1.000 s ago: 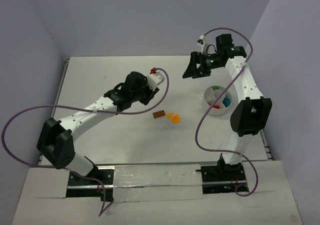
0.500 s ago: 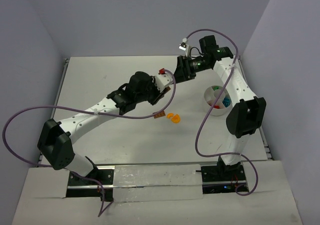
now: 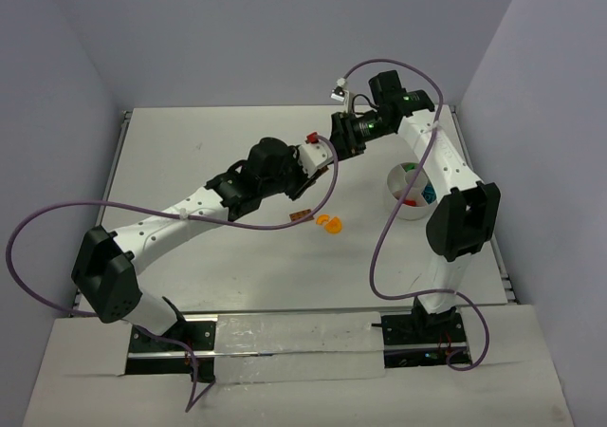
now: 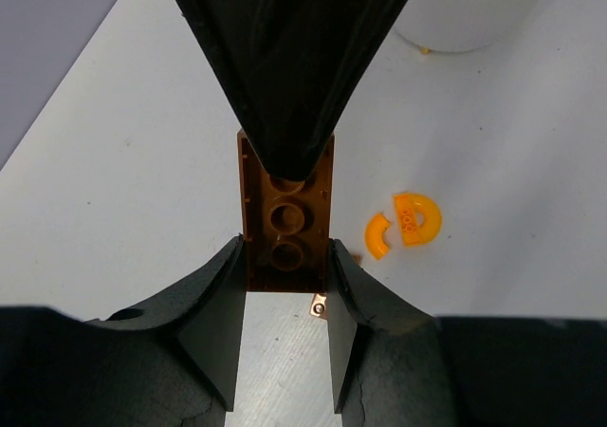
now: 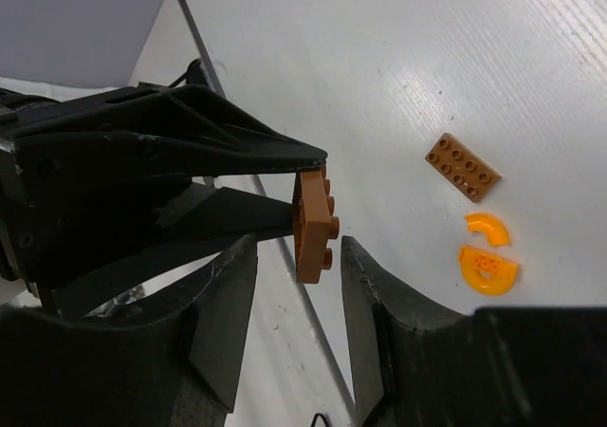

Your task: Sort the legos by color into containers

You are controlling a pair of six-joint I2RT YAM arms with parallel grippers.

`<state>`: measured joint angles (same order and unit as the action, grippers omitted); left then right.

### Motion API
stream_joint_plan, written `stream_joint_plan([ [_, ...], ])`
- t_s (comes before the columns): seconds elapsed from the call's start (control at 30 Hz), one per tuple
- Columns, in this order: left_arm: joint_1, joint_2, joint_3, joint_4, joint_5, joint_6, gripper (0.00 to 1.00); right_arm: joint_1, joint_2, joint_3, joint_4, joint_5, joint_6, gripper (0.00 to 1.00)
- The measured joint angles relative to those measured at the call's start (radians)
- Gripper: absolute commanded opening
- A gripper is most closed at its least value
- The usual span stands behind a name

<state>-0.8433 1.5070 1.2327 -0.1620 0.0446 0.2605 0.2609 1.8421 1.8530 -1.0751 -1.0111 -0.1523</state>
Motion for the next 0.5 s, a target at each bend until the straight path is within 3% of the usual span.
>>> stream_joint_plan([
  [0.27, 0.000, 0.000, 0.000, 0.017, -0.012, 0.008, 0.00, 0.005, 0.007, 0.000, -0.023, 0.002, -0.022, 0.41],
  [0.43, 0.000, -0.002, 0.000, 0.025, -0.014, 0.011, 0.00, 0.012, 0.007, 0.000, -0.025, 0.017, -0.025, 0.27],
  [0.5, 0.000, -0.004, 0.000, 0.025, -0.014, 0.013, 0.00, 0.012, 0.007, 0.000, -0.025, 0.022, -0.021, 0.11],
])
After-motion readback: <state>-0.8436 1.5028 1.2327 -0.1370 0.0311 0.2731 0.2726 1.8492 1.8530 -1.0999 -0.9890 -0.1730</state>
